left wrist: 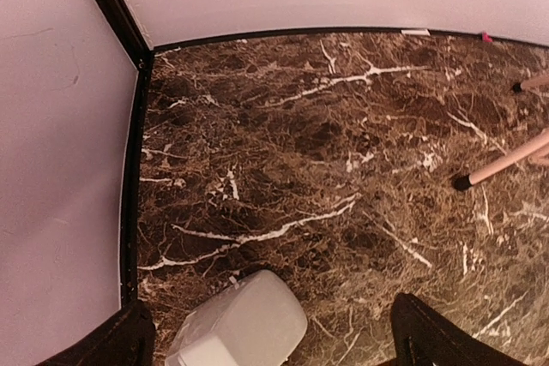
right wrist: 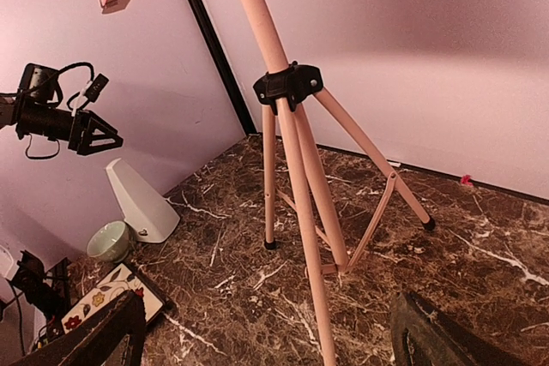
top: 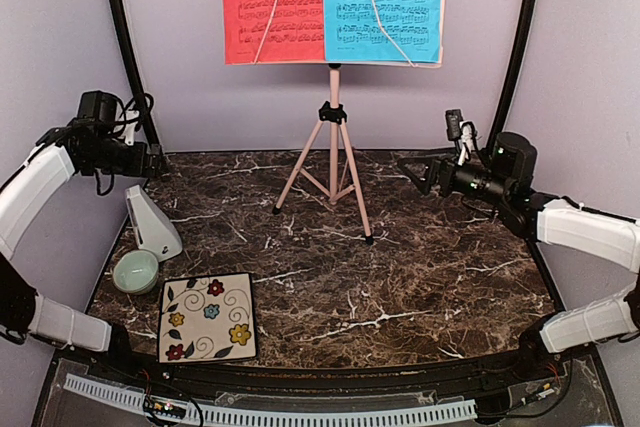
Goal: Set up the instrument practice props
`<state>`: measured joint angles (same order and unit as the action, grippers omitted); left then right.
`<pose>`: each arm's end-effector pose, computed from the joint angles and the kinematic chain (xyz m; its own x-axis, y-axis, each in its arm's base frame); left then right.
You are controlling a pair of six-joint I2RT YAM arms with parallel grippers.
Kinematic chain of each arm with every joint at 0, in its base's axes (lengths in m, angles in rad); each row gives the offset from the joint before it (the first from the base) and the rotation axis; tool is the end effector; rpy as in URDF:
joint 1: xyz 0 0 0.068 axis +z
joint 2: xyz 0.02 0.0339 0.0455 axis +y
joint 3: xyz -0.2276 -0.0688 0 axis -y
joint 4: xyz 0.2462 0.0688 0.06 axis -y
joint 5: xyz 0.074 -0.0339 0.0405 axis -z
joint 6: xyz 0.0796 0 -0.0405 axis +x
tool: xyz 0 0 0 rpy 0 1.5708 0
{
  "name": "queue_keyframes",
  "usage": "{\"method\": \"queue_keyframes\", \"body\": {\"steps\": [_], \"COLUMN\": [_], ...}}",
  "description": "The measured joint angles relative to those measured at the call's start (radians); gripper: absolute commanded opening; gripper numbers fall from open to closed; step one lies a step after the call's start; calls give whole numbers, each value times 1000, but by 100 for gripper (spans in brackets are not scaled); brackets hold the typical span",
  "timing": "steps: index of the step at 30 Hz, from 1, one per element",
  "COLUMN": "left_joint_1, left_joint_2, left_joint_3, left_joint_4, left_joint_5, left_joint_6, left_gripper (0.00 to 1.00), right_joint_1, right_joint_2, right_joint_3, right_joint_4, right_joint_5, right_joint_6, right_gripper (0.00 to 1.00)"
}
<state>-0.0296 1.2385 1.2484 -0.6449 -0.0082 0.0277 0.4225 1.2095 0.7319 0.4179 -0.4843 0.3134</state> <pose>0.3149 -0.0087 0.3000 -0.5921 0.0452 -0.8046 0.0394 0.9989 0.0272 0.2858 0.1691 0.2579 -0.2943 0.1668 -0.9410 -0.7317 0.5941 0.3342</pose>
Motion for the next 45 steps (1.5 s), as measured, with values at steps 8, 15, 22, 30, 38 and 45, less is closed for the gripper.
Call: {"method": "queue_keyframes", "body": {"steps": [8,15,22,30,38,45], "left_joint_1": [6,7,28,60,56,-31], "left_joint_2": [101,185,181,122,0,16], "left_joint_3": [90,123,38,-126,-283,-273], "left_joint_4": [-161,-192,-154,-66,59,97], "left_joint_5": [77,6,-96,-178,-172,-252], "left_joint_6": [121,170,168,-46,-353,-459], "left_gripper": [99,99,99,94,79,58], "right_joint_1": [0,0,0,0,0,0], "right_joint_2": [33,34,45,64,64,64], "right_joint_3": [-22,-22,-22,-22,-22,-22], "right_joint_4": [104,148,198,227,233,233], "right_joint_5": [-34,-61,-88,-100,-99,-94], "right_joint_6": [55,93,133,158,169,178], "right_gripper": [100,100,100,100,100,100]}}
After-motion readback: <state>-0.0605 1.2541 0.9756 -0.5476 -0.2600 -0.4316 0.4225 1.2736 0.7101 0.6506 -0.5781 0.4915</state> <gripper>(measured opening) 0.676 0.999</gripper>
